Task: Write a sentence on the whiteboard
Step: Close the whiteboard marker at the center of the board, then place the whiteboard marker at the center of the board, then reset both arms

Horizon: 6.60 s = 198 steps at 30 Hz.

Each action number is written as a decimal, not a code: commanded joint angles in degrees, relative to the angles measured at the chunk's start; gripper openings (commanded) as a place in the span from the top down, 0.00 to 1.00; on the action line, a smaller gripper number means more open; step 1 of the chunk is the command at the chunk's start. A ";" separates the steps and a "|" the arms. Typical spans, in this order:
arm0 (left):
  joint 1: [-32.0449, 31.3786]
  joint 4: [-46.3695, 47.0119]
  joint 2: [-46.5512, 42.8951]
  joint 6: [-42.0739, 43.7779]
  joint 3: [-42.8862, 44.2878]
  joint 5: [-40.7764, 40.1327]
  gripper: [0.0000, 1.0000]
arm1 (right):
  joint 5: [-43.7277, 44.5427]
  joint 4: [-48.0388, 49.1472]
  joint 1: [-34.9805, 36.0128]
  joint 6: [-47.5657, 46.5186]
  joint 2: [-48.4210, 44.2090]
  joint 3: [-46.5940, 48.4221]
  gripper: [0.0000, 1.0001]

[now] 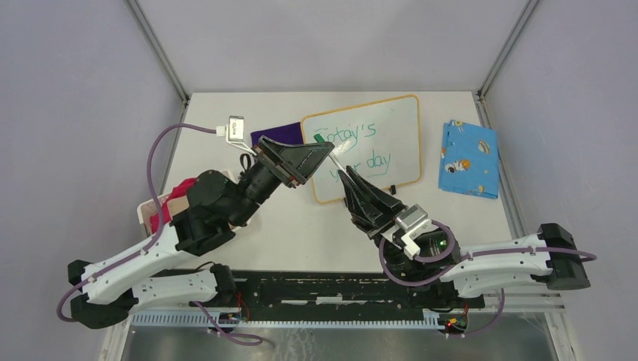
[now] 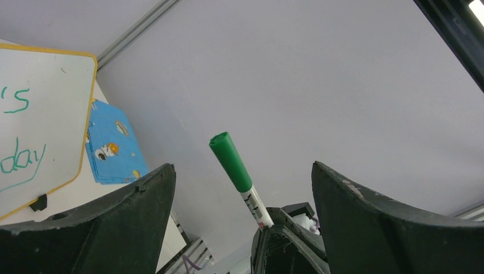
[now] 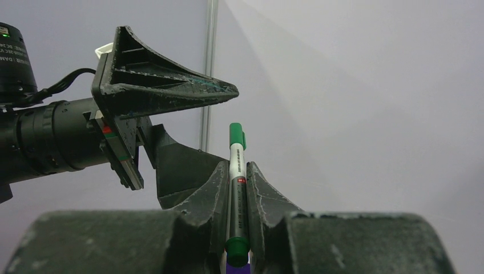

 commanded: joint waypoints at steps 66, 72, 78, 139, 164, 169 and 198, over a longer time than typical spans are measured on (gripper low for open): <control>-5.93 11.56 10.95 -8.32 -4.92 16.13 0.98 | -0.04 3.02 -1.82 0.20 -1.71 0.75 1.00; -6.48 11.57 8.75 -6.62 -6.26 13.74 0.98 | -0.13 1.63 -2.31 1.16 -3.13 0.07 1.00; -6.35 8.76 3.55 -3.48 -6.76 6.20 0.79 | -1.48 -2.71 -2.31 4.11 -6.33 -1.62 1.00; 2.34 -49.29 6.61 7.50 -6.41 -21.83 0.98 | 18.17 -64.61 -2.52 34.97 -27.95 -17.24 0.18; 25.91 -35.16 35.69 13.53 -10.74 2.79 0.90 | 18.35 -69.50 -4.66 39.71 -26.25 -16.47 0.18; 26.34 -33.79 37.76 13.94 -11.60 3.74 0.80 | 18.85 -69.33 -4.66 39.08 -26.28 -16.27 0.19; 26.37 -38.74 7.80 17.04 -8.92 -4.86 0.34 | 21.00 -67.30 -4.65 35.56 -27.49 -13.79 0.16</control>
